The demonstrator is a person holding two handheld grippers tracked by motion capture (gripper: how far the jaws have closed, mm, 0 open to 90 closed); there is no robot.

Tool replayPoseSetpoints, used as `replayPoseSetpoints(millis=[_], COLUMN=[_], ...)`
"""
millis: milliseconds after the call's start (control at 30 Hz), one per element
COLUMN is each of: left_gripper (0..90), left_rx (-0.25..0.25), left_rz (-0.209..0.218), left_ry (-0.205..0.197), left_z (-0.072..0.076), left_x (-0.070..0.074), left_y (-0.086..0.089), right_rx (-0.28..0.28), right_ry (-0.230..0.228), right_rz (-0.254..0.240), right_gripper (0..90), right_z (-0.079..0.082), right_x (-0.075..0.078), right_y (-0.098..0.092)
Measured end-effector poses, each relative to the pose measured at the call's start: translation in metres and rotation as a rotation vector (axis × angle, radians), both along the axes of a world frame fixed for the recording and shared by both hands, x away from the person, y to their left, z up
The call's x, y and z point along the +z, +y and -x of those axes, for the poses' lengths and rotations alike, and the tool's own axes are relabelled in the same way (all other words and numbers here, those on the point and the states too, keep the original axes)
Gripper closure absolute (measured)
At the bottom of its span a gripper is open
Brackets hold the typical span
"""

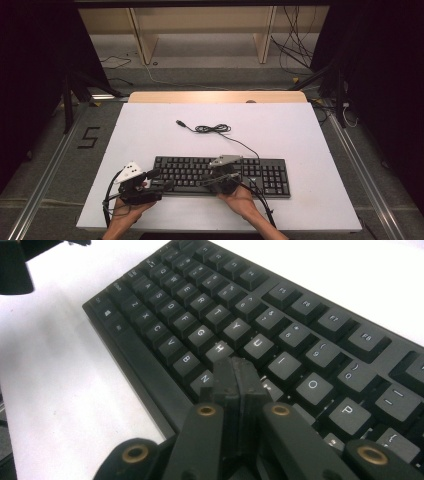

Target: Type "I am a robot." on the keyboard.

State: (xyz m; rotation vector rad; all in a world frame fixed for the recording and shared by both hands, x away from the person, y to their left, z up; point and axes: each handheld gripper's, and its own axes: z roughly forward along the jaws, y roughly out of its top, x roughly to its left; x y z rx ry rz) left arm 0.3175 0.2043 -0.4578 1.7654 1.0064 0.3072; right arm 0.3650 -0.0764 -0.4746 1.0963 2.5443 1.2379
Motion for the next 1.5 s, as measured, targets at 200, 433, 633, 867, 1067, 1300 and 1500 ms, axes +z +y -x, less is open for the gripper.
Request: replayPoseSetpoints(millis=[200,433,633,867,1067,1300,1500], left_gripper=[27.6,27.1,26.7,26.7,26.7,26.7,26.7], left_rx=[-0.005,-0.005,-0.007,-0.004,-0.002,0.001,0.007], left_rz=[-0.003,-0.001,-0.001,0.003,0.003,-0.001,0.002], left_ry=[-0.002,0.000,-0.004,-0.008,-0.009,-0.010,-0.010], left_z=[0.0017,0.0021,0.0021,0.0022,0.0022,0.0018,0.0013], left_x=[0.0000,-0.0008,-0.0009,-0.0006,-0.0006,-0.0008,-0.0009], left_y=[-0.0001,-0.0013,-0.0014,-0.0008,-0.0004,0.0001,0.0012], right_rx=[0.005,0.006,0.009,0.010,0.010,0.007,0.006], right_ry=[0.004,0.013,0.010,0.009,-0.003,-0.011,-0.010], right_rz=[0.008,0.014,0.015,0.015,0.032,0.039,0.036], right_gripper=[90.0,90.0,90.0,90.0,90.0,90.0,90.0], right_z=[-0.0004,0.0002,0.0002,0.0007,0.0027,0.0039,0.0039], right_x=[-0.0018,-0.0031,-0.0033,-0.0036,-0.0068,-0.0067,-0.0066], right_y=[0.0012,0.0026,0.0025,0.0028,0.0048,0.0060,0.0054])
